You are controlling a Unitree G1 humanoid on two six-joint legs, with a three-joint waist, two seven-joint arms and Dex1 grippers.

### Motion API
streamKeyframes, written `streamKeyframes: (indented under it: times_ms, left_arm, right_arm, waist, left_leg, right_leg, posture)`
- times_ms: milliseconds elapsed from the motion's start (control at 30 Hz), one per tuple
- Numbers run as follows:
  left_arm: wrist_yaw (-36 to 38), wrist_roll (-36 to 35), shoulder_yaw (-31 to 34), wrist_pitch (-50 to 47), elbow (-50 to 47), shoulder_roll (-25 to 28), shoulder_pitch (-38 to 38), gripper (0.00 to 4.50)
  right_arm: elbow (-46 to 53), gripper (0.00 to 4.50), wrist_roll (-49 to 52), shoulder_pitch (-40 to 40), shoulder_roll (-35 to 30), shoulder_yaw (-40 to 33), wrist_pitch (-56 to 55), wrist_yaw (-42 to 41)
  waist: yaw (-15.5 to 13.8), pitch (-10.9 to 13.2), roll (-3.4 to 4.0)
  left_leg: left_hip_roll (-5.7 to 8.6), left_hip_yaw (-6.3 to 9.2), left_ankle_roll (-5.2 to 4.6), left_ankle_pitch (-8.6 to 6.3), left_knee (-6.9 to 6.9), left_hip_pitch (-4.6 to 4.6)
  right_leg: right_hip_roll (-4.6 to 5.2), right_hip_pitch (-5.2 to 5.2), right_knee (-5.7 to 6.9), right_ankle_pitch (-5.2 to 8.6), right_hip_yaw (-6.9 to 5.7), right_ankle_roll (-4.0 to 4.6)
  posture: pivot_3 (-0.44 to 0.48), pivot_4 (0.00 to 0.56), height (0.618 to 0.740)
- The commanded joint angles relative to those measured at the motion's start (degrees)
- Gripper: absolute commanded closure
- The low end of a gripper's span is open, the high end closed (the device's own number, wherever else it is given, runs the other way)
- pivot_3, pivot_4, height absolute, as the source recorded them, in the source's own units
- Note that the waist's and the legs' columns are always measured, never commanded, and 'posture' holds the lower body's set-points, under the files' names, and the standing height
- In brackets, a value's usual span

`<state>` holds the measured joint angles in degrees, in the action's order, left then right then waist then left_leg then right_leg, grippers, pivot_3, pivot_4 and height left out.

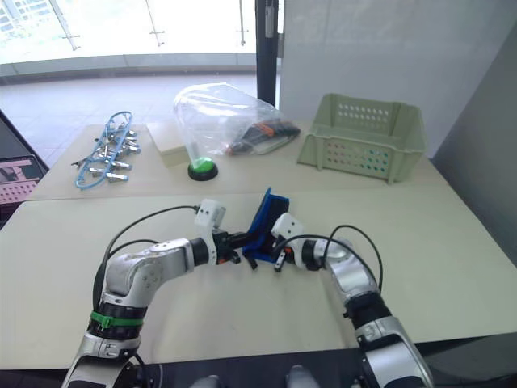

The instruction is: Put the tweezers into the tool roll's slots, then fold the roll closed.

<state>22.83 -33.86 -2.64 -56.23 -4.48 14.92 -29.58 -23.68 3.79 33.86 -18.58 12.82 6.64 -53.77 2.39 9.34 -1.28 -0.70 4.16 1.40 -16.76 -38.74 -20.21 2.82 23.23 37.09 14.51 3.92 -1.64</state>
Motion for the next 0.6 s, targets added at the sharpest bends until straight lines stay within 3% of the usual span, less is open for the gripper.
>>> streamKeyframes:
  times_ms: [33,467,600]
  left_arm:
    - [1.37,0.82,-1.82,-0.02,1.77,-1.34,-1.92,4.48]
    - [5.59,3.29,-6.02,-0.76,5.30,-4.33,-3.80,4.48]
    - [5.81,4.03,-4.90,-0.76,5.74,-3.56,-4.01,4.48]
  right_arm:
    - [-0.70,4.50,-1.26,-1.97,-0.25,0.90,1.72,0.88]
    - [3.21,4.50,-0.78,-4.20,-1.06,-0.74,4.18,3.39]
    - [8.18,4.50,2.59,-4.82,-1.37,-4.23,7.21,3.77]
  waist:
    - [-0.06,0.00,0.00]
    - [-0.71,0.00,0.00]
    - [-0.91,0.00,0.00]
  left_leg:
    - [0.00,0.00,0.00,0.00,0.00,0.00]
    - [0.29,0.07,0.08,0.05,-0.03,0.00]
    - [0.50,0.13,0.12,0.08,-0.03,-0.02]
  right_leg:
    - [0.00,-0.01,0.00,0.00,0.00,0.00]
    - [0.27,-0.10,0.00,0.05,-0.08,-0.16]
    - [0.46,-0.10,-0.01,0.05,-0.08,-0.30]
  posture:
    - [0.000,0.150,0.740]
    - [0.000,0.150,0.740]
    - [0.000,0.150,0.740]
